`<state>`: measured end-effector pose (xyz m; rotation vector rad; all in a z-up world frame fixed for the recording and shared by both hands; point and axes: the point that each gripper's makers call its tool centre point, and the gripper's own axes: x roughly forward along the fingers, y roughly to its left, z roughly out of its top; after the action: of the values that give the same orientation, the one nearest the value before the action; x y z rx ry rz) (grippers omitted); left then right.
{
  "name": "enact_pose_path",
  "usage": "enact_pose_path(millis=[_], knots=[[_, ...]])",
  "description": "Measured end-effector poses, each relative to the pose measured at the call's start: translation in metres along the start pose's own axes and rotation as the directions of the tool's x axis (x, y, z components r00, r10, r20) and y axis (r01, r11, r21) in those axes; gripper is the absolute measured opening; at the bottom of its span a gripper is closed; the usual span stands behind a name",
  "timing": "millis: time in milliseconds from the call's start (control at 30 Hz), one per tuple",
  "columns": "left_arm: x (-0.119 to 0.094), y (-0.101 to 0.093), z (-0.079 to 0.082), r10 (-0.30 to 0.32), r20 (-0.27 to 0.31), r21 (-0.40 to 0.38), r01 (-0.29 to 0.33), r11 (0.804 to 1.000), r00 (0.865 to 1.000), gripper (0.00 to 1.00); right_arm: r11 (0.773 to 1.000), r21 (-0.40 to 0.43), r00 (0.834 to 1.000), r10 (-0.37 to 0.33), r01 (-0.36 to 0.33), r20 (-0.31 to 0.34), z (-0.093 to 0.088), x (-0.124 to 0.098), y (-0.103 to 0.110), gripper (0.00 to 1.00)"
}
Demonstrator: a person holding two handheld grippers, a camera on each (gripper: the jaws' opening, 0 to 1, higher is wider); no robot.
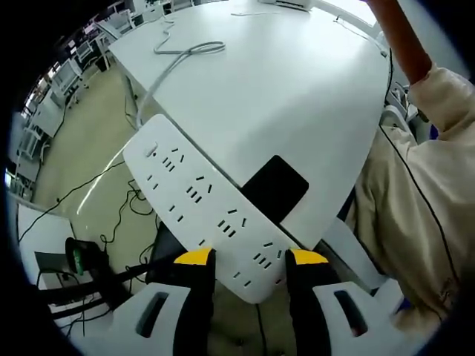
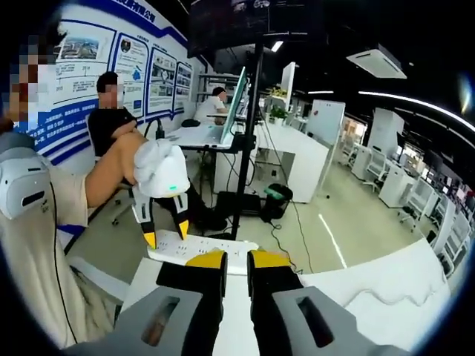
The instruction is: Pick up the power strip scattered on the table, fix it on the side mounting bracket of the table, and press the switch
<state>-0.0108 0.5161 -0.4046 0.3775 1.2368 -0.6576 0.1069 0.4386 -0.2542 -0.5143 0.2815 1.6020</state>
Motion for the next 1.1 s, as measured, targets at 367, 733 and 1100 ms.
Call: enact_pose_path(millis=[367, 733, 1100], knots=[[0.0, -0.001, 0.0, 0.0, 0.001, 0.003, 0.0, 1.0, 1.0, 0.42, 1.0, -0.009, 0.999, 0.017, -0.018, -0.036, -0.001, 0.023, 0.002, 0.03], [0.0, -0.001, 0.0, -0.003, 0.01, 0.006, 0.002, 1.0, 1.0, 0.42, 1.0, 0.016, 0.999, 0.026, -0.025, -0.041, 0.0, 0.037, -0.004, 0.0], [0.0, -0.001, 0.0, -0.002, 0.005, 0.007, 0.002, 1.0, 1.0, 0.42, 0.999, 0.02, 0.997, 0.033, -0.032, -0.073, -0.002, 0.059, -0.01, 0.0]])
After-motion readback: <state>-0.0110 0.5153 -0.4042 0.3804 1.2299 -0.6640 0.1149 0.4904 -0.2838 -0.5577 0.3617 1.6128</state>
